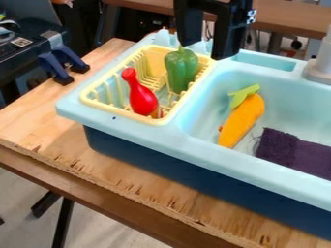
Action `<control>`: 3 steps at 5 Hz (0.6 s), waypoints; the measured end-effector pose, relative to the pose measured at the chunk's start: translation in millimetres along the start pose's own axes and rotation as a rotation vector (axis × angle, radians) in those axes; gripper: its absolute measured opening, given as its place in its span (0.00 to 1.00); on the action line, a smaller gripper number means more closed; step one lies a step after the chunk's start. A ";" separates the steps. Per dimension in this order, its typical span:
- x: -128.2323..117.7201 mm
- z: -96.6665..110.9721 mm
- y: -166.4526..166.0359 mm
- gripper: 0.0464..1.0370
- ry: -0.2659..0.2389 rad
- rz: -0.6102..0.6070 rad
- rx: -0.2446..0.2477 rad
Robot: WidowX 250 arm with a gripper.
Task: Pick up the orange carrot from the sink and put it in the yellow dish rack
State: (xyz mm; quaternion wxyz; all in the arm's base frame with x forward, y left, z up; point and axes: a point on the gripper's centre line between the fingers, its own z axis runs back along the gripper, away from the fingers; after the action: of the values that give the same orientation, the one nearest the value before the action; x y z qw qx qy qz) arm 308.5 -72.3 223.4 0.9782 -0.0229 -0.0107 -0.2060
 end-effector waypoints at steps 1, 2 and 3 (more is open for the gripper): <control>0.4 -11.2 0.6 0.97 0.037 0.003 -0.008; 14.4 -48.1 1.9 0.97 0.084 0.014 -0.025; 22.6 -66.7 2.7 0.97 0.041 0.038 -0.023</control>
State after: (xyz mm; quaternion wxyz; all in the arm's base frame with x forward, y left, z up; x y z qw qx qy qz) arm 331.0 -82.1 157.4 0.9817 -0.0302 0.0122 -0.1878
